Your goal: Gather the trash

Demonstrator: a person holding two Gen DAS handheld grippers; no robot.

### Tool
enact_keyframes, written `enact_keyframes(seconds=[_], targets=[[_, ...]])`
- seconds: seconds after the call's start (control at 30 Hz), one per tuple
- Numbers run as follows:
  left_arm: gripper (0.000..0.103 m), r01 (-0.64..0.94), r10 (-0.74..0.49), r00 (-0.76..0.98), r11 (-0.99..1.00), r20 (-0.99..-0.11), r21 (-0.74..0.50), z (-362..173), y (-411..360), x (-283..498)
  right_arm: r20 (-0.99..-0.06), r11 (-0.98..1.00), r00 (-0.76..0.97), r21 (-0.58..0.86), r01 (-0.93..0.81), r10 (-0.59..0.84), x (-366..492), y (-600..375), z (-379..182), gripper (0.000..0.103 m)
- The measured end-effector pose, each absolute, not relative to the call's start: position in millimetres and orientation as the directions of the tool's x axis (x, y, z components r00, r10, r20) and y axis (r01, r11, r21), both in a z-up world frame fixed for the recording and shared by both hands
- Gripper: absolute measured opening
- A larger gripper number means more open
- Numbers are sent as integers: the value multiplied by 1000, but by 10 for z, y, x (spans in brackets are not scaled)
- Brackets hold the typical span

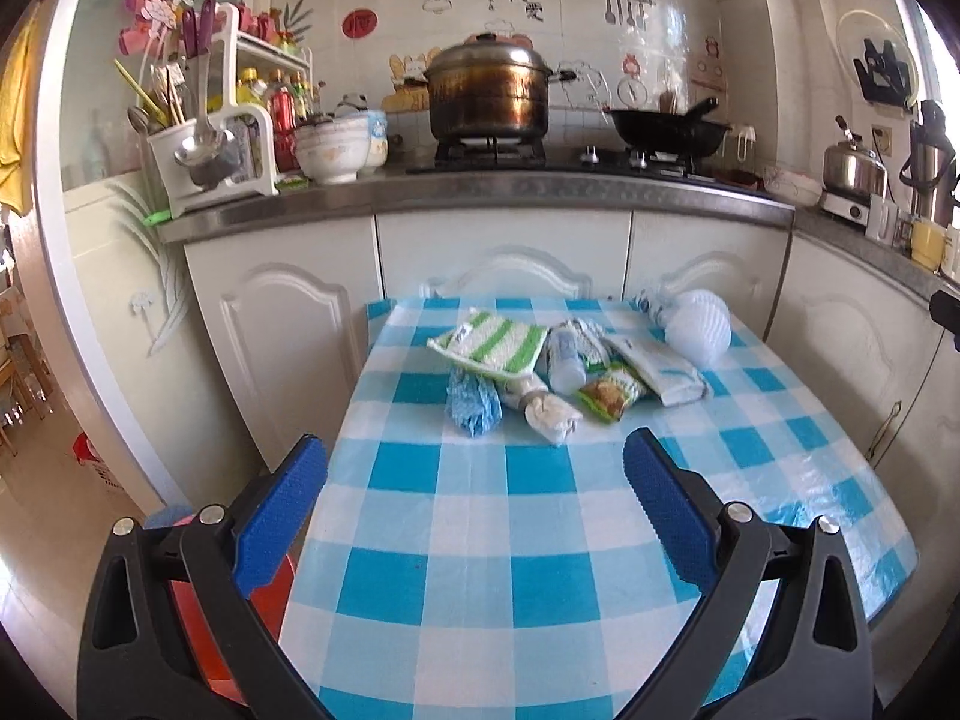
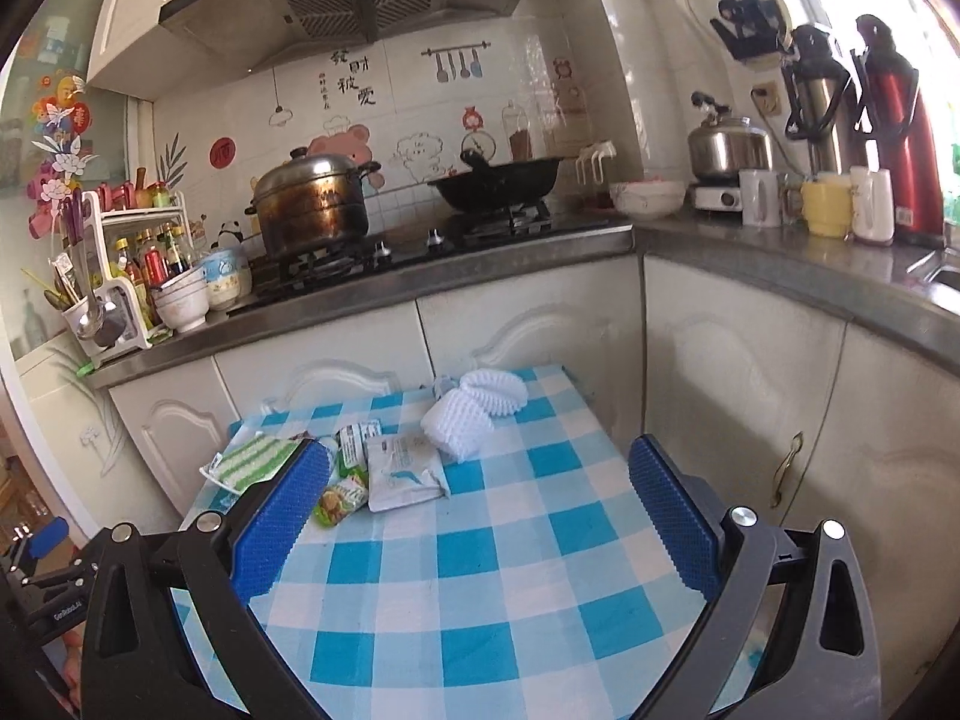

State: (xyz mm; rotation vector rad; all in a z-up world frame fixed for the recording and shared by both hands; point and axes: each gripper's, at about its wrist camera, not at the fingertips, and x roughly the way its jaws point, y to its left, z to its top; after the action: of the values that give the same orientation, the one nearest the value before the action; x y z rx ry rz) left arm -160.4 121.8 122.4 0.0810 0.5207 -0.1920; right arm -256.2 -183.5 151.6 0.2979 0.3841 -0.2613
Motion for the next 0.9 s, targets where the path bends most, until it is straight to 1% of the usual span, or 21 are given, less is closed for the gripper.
enact_keyframes(seconds=[0.1, 0.2, 0.3, 0.4, 0.5, 0.63, 0.73, 0.83, 0.9], targets=[[99, 188, -156, 825, 982, -544, 2, 1073, 1303, -1380, -459, 919, 883, 297, 259, -101, -2344, -1880, 1267, 99], [99, 173, -194, 789, 981, -582, -93, 991, 1428, -1072, -498, 911, 867, 358, 204, 1, -2104, -1872, 1063, 99], [99, 169, -236, 767, 971, -596, -167, 971, 1509, -800, -525, 909, 846, 391, 146, 90, -1867, -1810, 926, 99], [99, 181, -260, 748, 965, -610, -190, 984, 1510, -529, -556, 911, 819, 396, 113, 141, -1640, -1751, 843, 99], [99, 198, -268, 754, 963, -599, -182, 1015, 1500, -337, -571, 917, 806, 387, 94, 157, -1453, -1732, 792, 99], [99, 271, -282, 752, 956, -596, -110, 1010, 1362, -192, -603, 919, 779, 383, 91, 174, -1165, -1773, 650, 99], [99, 333, -299, 732, 941, -612, -61, 1009, 1233, -87, -623, 913, 757, 398, 91, 196, -960, -1820, 539, 99], [99, 380, -323, 713, 924, -622, -45, 1047, 1123, 18, -638, 913, 743, 397, 94, 201, -794, -1844, 450, 99], [99, 399, -332, 705, 916, -627, -36, 1049, 1051, 90, -641, 900, 736, 423, 103, 217, -704, -1889, 399, 99]])
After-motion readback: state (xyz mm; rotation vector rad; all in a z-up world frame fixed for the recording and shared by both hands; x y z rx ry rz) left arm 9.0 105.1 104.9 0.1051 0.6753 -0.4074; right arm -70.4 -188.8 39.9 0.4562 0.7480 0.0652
